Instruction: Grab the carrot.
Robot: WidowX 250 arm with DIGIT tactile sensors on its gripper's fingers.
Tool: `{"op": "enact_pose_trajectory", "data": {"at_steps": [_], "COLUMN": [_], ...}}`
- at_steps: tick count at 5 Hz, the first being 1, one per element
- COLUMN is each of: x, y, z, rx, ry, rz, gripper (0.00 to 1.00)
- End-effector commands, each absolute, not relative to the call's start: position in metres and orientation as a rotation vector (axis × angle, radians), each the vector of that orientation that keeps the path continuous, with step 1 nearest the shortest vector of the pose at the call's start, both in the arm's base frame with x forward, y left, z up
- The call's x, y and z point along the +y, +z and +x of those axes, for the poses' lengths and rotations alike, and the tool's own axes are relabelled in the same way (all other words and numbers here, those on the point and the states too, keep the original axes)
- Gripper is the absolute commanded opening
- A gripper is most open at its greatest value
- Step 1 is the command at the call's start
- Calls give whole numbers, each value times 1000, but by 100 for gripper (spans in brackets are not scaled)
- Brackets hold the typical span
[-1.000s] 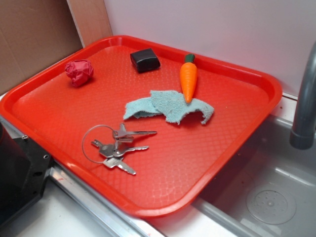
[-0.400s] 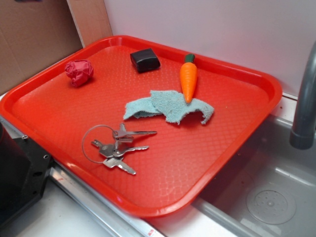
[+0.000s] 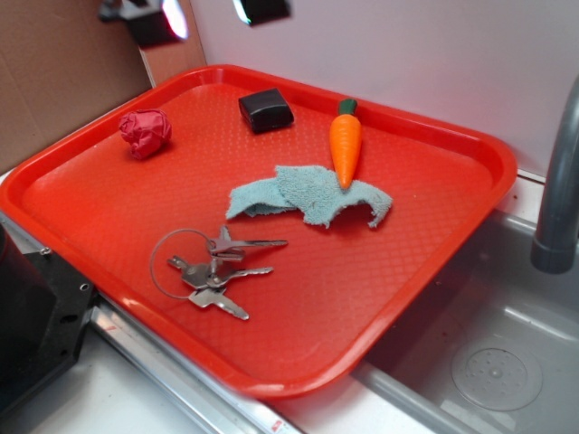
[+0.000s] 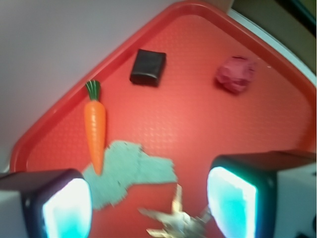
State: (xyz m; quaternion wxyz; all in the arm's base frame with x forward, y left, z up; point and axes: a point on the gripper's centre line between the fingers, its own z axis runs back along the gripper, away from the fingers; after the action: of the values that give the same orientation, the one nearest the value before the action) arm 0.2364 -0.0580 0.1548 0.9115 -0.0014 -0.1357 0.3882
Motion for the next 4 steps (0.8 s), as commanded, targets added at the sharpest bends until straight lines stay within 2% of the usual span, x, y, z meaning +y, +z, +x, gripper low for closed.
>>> {"op": "enact_pose_trajectory", "data": {"at_steps": [1,4], "x": [-54,-39], "y": [117,66], "z": [283,319], "rx": [-287,-219], "ry": [901,959], "rz": [8,51], "gripper": [100,100]}}
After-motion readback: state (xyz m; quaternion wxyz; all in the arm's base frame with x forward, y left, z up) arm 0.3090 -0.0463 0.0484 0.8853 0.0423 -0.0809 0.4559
